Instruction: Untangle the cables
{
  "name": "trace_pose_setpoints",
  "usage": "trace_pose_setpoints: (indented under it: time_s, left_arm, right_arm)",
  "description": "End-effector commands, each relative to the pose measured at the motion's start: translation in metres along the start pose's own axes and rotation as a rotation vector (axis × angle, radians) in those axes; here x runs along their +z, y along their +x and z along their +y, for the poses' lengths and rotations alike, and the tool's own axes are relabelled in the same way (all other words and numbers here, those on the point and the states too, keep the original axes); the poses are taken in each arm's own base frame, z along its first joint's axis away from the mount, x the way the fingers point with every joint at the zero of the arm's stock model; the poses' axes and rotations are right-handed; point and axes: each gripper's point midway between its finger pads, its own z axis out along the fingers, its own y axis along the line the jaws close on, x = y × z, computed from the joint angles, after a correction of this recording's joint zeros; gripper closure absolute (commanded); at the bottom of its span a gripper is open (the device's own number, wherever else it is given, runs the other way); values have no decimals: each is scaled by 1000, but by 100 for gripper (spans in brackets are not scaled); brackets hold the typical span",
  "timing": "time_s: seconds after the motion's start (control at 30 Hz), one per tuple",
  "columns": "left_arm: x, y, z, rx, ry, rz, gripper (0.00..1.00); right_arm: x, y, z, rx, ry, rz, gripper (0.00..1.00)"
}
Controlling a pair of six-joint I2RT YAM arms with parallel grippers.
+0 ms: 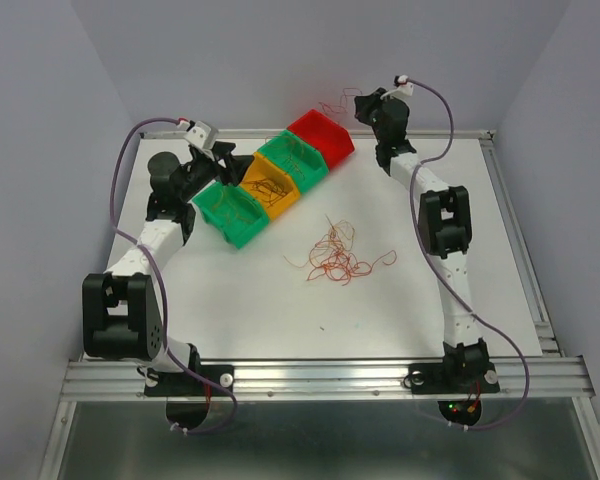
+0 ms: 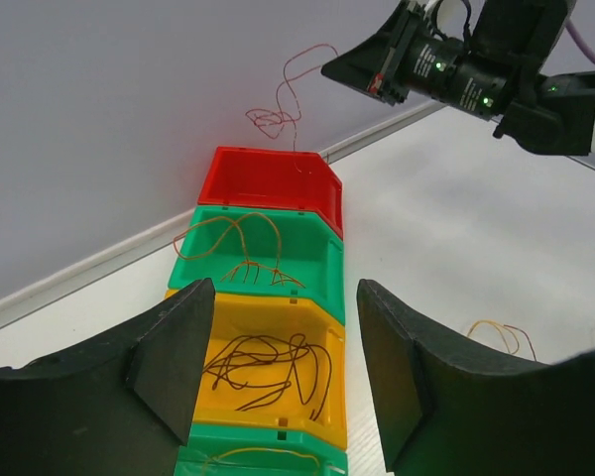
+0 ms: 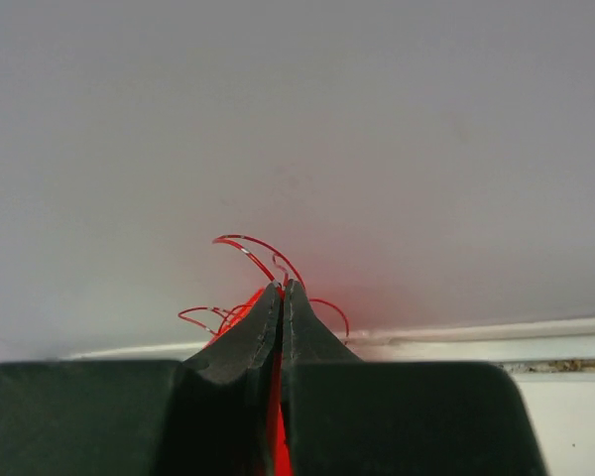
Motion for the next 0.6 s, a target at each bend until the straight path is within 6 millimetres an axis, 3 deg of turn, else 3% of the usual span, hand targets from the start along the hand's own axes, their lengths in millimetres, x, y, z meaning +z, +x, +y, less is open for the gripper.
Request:
trace_pose_setpoints:
  time_s: [0.0, 0.1, 0.13, 0.33, 0.57]
  left_arm:
    - [-3, -38, -6, 71, 13, -95, 29]
    - [-3, -37, -5, 71, 13, -92, 29]
    - [-2, -36, -5, 70, 16, -92, 29]
    - [0, -31, -3, 63, 20, -84, 29]
    - [1, -30, -4, 57, 24, -81, 30]
  right_arm:
    - [4, -22, 42, 59, -149, -84, 99]
    - [-2, -6, 37, 69, -164, -67, 100]
    - [-5, -12, 44, 66, -184, -87, 99]
    - [-18, 1, 55, -8, -189, -78, 99]
    - [-27, 35, 61, -65, -160, -35, 99]
